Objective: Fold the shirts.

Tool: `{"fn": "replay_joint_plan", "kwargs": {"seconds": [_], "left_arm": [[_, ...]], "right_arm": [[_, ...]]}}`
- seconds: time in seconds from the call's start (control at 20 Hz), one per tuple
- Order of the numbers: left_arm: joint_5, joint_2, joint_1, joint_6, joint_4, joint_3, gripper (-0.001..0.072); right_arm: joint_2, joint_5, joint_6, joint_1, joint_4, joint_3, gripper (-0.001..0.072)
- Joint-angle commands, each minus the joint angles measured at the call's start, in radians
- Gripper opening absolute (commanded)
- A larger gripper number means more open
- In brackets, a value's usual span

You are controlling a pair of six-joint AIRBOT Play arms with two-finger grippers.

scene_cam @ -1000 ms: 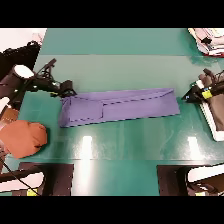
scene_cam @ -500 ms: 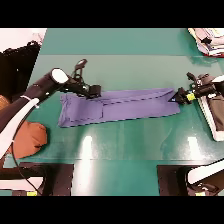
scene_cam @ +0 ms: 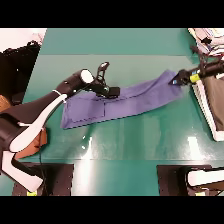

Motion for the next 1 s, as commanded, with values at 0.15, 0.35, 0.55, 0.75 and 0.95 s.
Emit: {"fn": "replay_joint_plan", "kwargs": {"seconds": [0.15, 0.35, 0.55, 0.75, 0.95], "left_arm": [[-0.017, -0.080, -0.047, -0.024, 0.014, 0.048, 0.0027], [-0.013, -0.079, -0.046, -0.023, 0.015, 0.048, 0.0027], [-0.063, -0.076, -0.039, -0.026, 0.067, 0.092, 0.0027], [-0.220, -0.042, 0.021, -0.053, 0.233, 0.199, 0.0027], [-0.295, 0.130, 0.166, -0.051, 0.417, 0.213, 0.0027]], "right_arm": [[0.072, 0.007, 0.106, 0.174, 0.161, 0.207, 0.0014], [0.073, -0.009, 0.105, 0.266, 0.236, 0.221, 0.0013], [0.072, -0.036, 0.082, 0.357, 0.237, 0.221, 0.0014], [0.072, -0.109, 0.048, 0.462, 0.237, 0.221, 0.0014], [0.064, -0.247, 0.008, 0.578, 0.237, 0.221, 0.0014]]}}
